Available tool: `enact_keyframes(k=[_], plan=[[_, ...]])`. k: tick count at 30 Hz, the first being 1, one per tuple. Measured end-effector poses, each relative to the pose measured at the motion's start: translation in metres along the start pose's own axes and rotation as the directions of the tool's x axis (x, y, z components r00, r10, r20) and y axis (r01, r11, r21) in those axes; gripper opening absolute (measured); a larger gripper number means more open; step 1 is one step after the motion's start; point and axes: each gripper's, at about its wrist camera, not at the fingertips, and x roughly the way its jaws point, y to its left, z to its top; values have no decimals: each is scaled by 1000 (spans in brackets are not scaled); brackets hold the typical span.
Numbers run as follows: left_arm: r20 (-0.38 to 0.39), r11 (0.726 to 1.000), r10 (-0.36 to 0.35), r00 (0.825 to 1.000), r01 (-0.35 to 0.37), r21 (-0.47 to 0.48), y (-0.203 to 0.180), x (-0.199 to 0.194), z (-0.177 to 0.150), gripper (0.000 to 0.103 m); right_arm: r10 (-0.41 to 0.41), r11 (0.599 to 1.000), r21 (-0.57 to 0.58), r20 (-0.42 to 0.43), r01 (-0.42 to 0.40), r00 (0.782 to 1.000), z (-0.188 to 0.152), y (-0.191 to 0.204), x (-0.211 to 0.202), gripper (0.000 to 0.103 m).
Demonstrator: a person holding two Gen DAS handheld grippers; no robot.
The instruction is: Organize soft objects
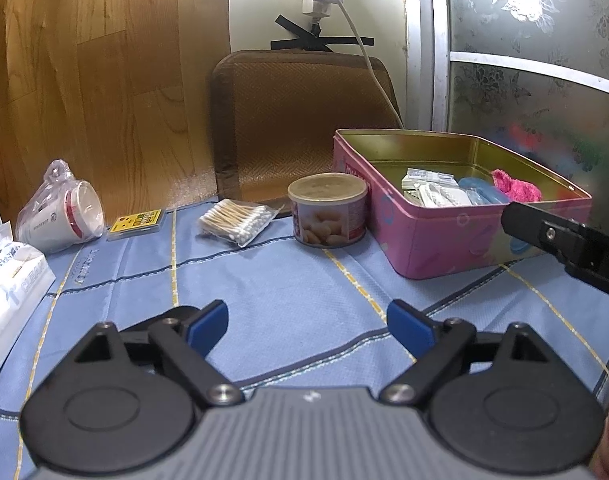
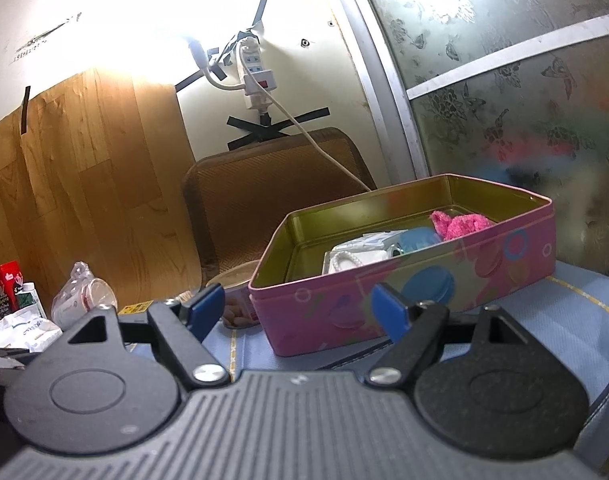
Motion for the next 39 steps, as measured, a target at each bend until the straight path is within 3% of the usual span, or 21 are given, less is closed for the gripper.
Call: enact_keyframes(k=[31,39], plan=[[7,996,7,1000,-7,-88,43,-6,-21,93,24,996,-88,-26,-26,999,-11,37,4,83],[46,998,8,999,-5,-69,42,1,-27,95,5,997,-75,-12,-5,1000,-13,32,6,85]])
